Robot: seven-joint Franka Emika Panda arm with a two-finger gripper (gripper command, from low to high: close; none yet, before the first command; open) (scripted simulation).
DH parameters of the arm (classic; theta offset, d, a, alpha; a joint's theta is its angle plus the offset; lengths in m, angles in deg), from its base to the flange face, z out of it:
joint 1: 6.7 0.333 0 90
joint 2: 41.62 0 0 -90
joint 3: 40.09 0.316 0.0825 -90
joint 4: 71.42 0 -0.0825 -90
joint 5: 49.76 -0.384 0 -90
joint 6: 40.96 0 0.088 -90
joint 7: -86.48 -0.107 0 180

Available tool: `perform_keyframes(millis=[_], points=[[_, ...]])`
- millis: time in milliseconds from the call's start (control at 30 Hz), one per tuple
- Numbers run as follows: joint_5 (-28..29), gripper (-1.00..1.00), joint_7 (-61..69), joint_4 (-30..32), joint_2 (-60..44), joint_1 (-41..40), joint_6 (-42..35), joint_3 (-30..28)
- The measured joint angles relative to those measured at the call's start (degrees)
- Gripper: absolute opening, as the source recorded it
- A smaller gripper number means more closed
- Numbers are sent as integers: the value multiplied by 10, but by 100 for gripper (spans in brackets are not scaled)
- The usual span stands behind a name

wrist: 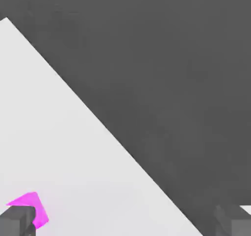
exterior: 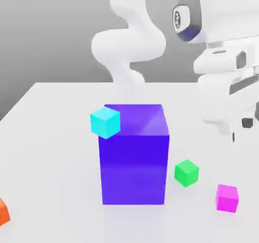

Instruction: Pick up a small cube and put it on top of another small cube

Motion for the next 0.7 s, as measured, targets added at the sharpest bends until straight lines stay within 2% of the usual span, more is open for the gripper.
perform_keyframes(millis=[233, 400, 433, 700], points=[[66, 0, 56, 32, -145, 51, 68, 14], [97, 0, 43, 16, -249, 70, 145, -4], [99, -100, 42, 14, -261, 73, 155, -7], [98, -100, 43, 17, -246, 70, 142, -3]])
